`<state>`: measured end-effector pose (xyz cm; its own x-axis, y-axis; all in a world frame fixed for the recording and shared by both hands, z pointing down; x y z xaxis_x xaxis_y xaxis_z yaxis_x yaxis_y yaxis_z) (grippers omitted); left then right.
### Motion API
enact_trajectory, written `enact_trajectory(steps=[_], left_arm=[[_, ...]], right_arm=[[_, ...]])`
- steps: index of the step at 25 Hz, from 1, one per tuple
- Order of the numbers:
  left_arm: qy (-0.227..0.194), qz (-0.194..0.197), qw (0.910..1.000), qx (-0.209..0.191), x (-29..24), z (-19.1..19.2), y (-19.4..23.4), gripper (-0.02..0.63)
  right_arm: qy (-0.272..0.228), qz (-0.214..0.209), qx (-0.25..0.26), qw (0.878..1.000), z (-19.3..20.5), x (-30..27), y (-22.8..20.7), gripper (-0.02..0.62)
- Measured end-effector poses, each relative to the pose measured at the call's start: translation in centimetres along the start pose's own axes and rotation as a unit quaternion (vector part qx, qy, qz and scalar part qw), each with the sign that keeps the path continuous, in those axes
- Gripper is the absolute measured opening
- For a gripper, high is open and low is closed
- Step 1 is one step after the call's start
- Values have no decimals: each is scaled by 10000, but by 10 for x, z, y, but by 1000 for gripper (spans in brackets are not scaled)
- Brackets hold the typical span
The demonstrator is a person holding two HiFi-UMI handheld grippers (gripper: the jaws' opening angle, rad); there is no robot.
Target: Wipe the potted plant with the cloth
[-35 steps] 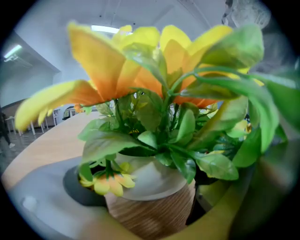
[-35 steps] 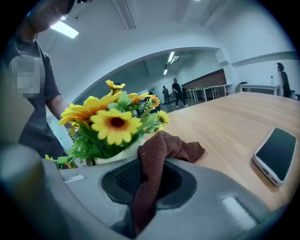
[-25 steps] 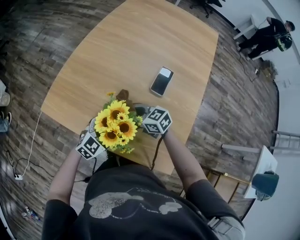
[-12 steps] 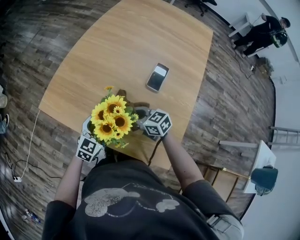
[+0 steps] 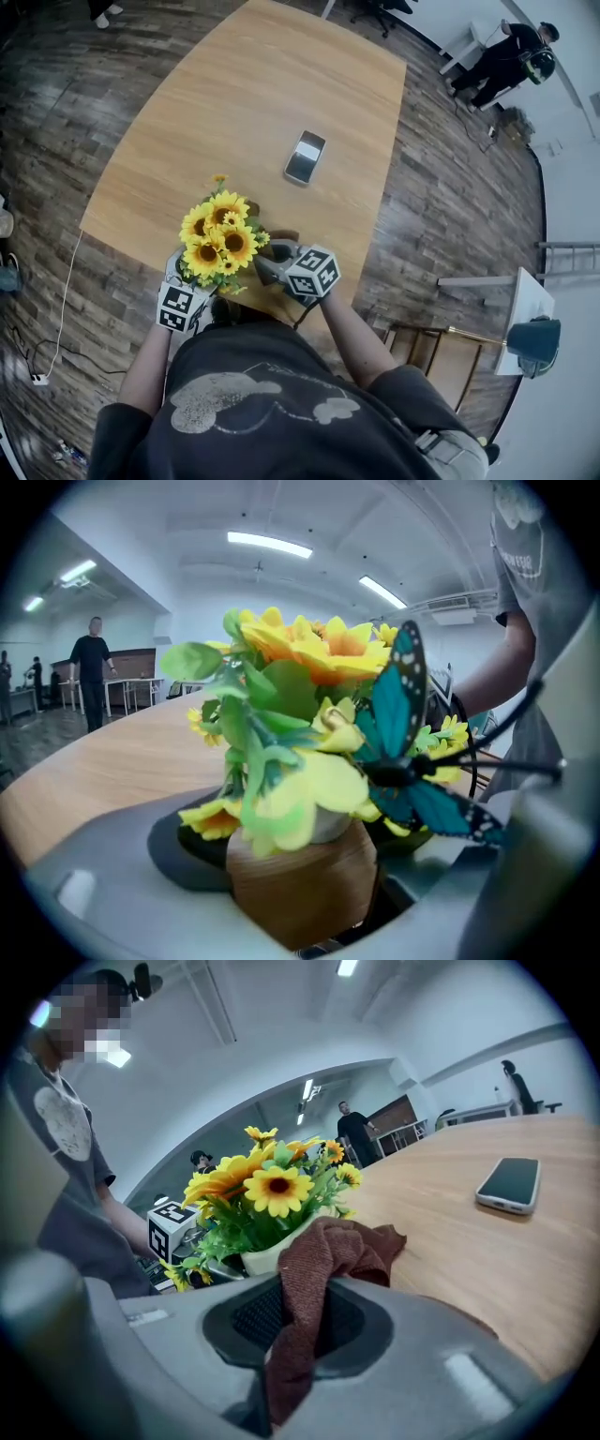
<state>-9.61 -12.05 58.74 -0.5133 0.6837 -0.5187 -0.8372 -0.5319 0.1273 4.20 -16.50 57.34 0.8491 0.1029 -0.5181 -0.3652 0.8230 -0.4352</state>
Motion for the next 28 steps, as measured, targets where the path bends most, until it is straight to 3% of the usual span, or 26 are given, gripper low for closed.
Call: enact_trajectory(steps=[10,15,20,23,28], left_arm=[[-245,170,9991,315,-5,-13,-13,439],[-403,62,9983,407,2,-14,-9,417],[-606,-110,9969,497,20,-9,-3,393],[-824,-256,9947,559,35,-10,3,303],[-1050,-451,9903,792,52,-11,19,249]], right_arm=[[-60,165,-218,9996,18,9,21,55],[-337,758,-294,9961,16,23,16,55],[-983,1542,-764,9802,12,55,7,55],[-1320,1978,-862,9675,7,76,8,55],[-1746,2459,-919,9490,-3,98,16,55]])
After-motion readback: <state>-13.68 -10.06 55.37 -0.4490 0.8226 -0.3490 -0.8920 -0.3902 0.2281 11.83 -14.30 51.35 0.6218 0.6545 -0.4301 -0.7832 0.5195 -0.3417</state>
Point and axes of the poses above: the fingertips, and each gripper's own axes: x backward along the fingers, y to its left, z out of its underside, the point moved 4 cm from there along x, backward along the fingers, and after that the axes turned 4 degrees about y, right-handed, at the moved point
